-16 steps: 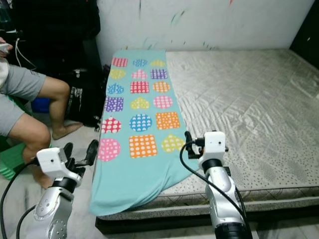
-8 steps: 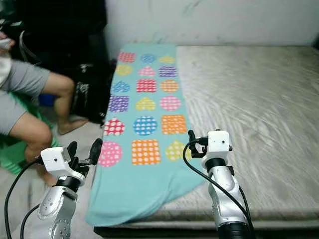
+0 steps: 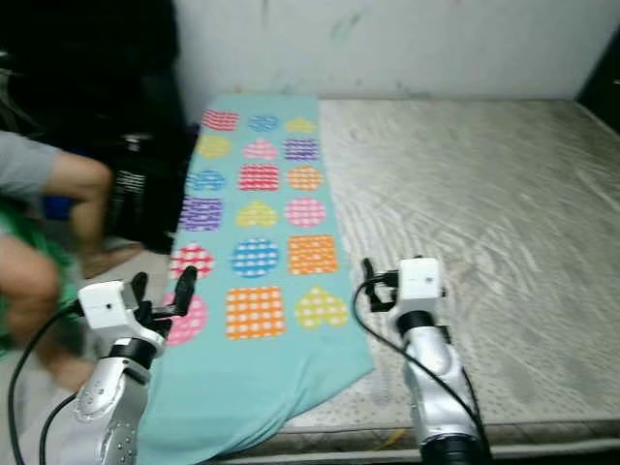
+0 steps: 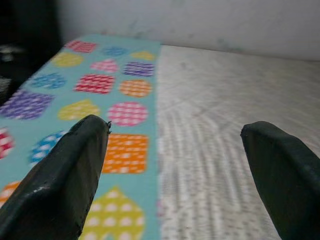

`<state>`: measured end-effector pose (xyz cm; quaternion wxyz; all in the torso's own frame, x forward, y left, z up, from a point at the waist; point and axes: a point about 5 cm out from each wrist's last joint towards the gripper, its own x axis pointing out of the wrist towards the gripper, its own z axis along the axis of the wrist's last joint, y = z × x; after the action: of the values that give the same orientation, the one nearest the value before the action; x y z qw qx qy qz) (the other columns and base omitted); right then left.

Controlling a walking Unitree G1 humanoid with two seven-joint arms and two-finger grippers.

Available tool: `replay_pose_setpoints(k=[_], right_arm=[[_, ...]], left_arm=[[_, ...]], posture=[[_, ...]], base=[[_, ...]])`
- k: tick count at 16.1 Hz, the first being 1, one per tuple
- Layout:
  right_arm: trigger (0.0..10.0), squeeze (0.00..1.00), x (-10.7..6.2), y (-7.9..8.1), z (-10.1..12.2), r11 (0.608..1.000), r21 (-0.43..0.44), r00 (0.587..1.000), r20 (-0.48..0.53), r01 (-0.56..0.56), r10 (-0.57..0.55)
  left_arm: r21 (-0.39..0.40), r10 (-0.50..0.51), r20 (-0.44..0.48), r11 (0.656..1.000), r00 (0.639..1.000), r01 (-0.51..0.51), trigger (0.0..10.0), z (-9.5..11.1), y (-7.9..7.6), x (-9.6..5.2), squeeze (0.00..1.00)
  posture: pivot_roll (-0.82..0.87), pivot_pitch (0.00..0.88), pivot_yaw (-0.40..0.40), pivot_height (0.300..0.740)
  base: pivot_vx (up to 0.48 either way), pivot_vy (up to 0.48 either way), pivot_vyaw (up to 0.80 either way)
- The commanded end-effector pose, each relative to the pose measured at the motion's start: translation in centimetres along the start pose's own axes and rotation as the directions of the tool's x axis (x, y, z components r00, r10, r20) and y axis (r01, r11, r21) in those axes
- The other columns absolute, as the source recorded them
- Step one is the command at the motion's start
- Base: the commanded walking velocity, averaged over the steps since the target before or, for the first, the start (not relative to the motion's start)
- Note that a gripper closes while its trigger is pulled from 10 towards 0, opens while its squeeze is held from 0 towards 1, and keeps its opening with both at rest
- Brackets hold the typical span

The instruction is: Clean up the room

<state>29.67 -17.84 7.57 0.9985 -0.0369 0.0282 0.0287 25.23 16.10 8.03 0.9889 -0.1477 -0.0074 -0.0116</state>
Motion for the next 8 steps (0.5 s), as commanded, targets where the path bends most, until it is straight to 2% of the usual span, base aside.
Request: replay_pose_setpoints(k=[1,2,3,4,7,8], right_arm=[[10.0,0.0,0.0,-0.3,-0.3,1.0,0.011,0.999,-0.036,0.001,0.0],[10.0,0.0,0.0,0.0,-0.4,1.0,0.013,0.998,-0.055,-0.019,0.019],[10.0,0.0,0.1,0.1,-0.4,0.999,0.004,0.997,-0.061,-0.037,0.037],[10.0,0.0,0.1,0.9,-0.5,0.993,-0.008,0.988,-0.095,-0.119,0.118],[10.0,0.0,0.7,2.1,0.0,0.969,-0.055,0.966,-0.103,-0.242,0.235],[10.0,0.0,1.0,2.4,0.1,0.966,-0.057,0.963,-0.11,-0.252,0.245]], left_arm=[[0.017,0.021,0.002,1.0,1.0,-0.021,10.0,0.0,0.2,-0.2,0.0],[0.016,0.032,0.007,0.999,0.999,-0.033,10.0,0.1,0.2,-0.3,0.0],[0.014,0.041,0.012,0.999,0.999,-0.041,10.0,0.2,0.1,-0.4,0.0],[0.004,0.093,0.024,0.996,0.995,-0.093,10.0,-0.1,0.4,-1.2,0.0],[-0.015,0.178,0.029,0.984,0.984,-0.178,10.0,-0.6,0.7,-2.8,0.0],[-0.016,0.184,0.029,0.983,0.983,-0.183,10.0,-0.6,0.7,-3.0,0.0]], posture=[[0.05,0.056,0.004,0.74],[0.06,0.06,-0.003,0.74],[0.07,0.076,-0.047,0.74],[0.08,0.088,-0.104,0.74],[0.12,0.104,-0.159,0.74],[0.13,0.11,-0.166,0.74]], base=[[0.0,0.0,0.0],[0.0,0.0,0.0],[0.0,0.0,0.0],[0.0,0.0,0.0],[0.0,0.0,0.0],[0.0,0.0,0.0]])
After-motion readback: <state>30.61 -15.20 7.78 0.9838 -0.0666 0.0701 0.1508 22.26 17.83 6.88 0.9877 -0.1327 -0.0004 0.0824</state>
